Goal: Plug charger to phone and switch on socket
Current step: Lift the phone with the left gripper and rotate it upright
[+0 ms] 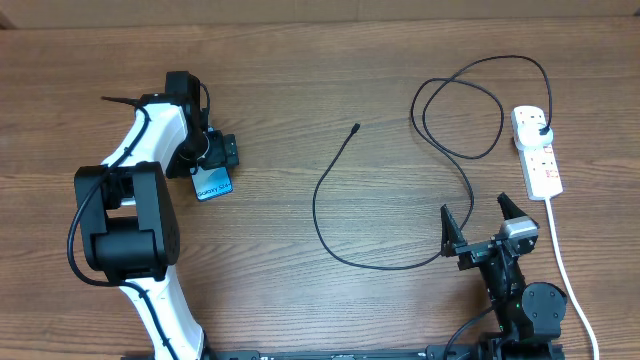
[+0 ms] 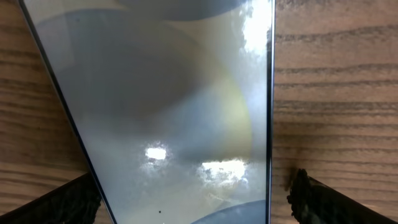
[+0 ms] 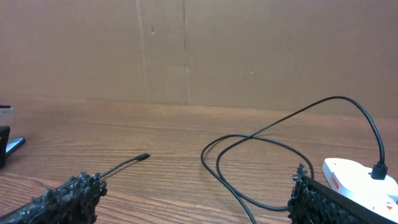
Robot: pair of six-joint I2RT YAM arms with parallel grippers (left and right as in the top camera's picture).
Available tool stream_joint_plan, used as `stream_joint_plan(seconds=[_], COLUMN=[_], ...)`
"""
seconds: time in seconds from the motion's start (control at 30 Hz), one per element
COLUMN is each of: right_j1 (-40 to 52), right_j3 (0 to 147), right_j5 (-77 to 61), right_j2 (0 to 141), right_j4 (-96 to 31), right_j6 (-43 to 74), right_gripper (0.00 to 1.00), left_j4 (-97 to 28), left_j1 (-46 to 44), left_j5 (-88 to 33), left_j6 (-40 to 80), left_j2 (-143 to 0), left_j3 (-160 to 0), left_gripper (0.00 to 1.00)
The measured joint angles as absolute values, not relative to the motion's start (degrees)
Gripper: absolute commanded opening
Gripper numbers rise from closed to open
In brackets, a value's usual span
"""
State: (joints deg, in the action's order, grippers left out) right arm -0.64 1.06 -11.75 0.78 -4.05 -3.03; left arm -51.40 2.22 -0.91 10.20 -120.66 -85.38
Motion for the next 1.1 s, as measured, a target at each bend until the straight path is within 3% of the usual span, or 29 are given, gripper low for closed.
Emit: stream_joint_plan(seconds=[0.7, 1.1], right_j1=[-0.6, -0.6], right_j3=[1.1, 1.1], right_j5=[-11.8, -11.7], right_j2=[0.8, 0.8], right_j4=[-4.1, -4.1], right_j6=[-3.0, -3.0], right_gripper=[1.0, 1.0], left_j4=[-54.5, -54.8], left_j1=[1.8, -3.9], left_j5=[-1.0, -1.2], left_j6=[13.1, 14.7], left_j2=[-120.7, -120.7], left_j3=[-85.4, -85.4], left_gripper=[0.94, 0.88])
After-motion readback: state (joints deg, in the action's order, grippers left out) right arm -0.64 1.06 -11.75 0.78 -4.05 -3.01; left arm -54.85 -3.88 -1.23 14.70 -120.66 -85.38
